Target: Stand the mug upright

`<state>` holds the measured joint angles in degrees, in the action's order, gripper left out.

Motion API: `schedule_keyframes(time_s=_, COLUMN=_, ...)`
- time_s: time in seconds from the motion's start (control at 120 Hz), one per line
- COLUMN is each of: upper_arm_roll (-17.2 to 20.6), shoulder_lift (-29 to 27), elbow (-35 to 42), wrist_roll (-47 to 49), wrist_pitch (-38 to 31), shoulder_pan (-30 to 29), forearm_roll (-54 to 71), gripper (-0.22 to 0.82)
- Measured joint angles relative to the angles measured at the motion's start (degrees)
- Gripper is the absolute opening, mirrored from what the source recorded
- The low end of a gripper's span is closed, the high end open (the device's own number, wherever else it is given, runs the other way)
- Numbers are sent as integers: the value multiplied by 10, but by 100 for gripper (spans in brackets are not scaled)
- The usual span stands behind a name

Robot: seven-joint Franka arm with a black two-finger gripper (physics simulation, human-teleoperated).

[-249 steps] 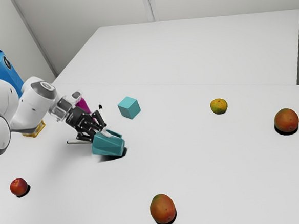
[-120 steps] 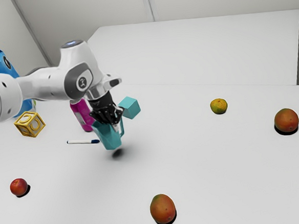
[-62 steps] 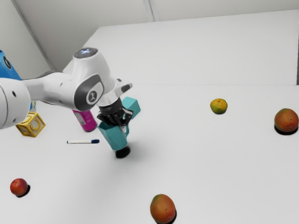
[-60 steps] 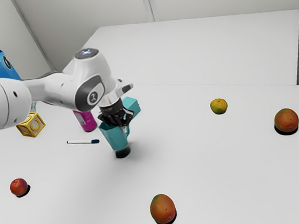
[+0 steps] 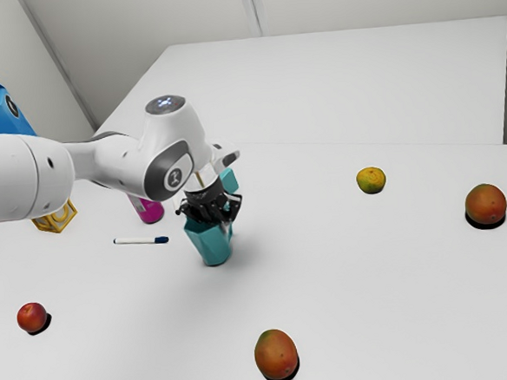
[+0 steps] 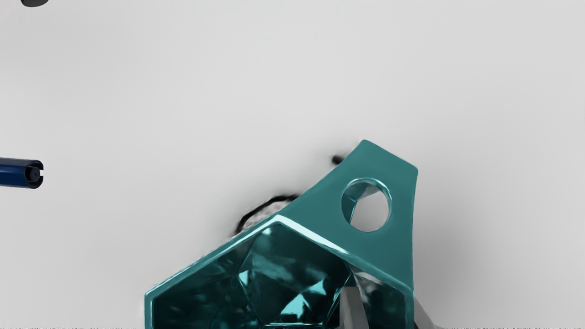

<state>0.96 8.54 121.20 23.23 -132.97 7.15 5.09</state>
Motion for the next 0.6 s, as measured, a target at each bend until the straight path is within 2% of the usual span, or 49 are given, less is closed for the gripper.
schedule_keyframes(time_s=0.133, upper_arm_roll=0, shoulder_lift=-6, elbow=-2, wrist_roll=8, wrist_pitch=9, shoulder_pan=4, forearm_roll=-1, gripper=23)
schedule_keyframes(time_s=0.25, upper_arm_roll=0, shoulder_lift=-24, elbow=-5, wrist_roll=13, wrist_pitch=24, shoulder_pan=6, forearm_roll=2, gripper=39)
schedule_keyframes(time_s=0.4, upper_arm_roll=0, shoulder_lift=-51, elbow=-12, wrist_roll=18, wrist_pitch=47, shoulder_pan=7, forearm_roll=5, gripper=50)
schedule_keyframes(time_s=0.6, upper_arm_roll=-3, shoulder_lift=-75, elbow=-55, wrist_roll=16, wrist_pitch=96, shoulder_pan=20, forearm_roll=6, gripper=56)
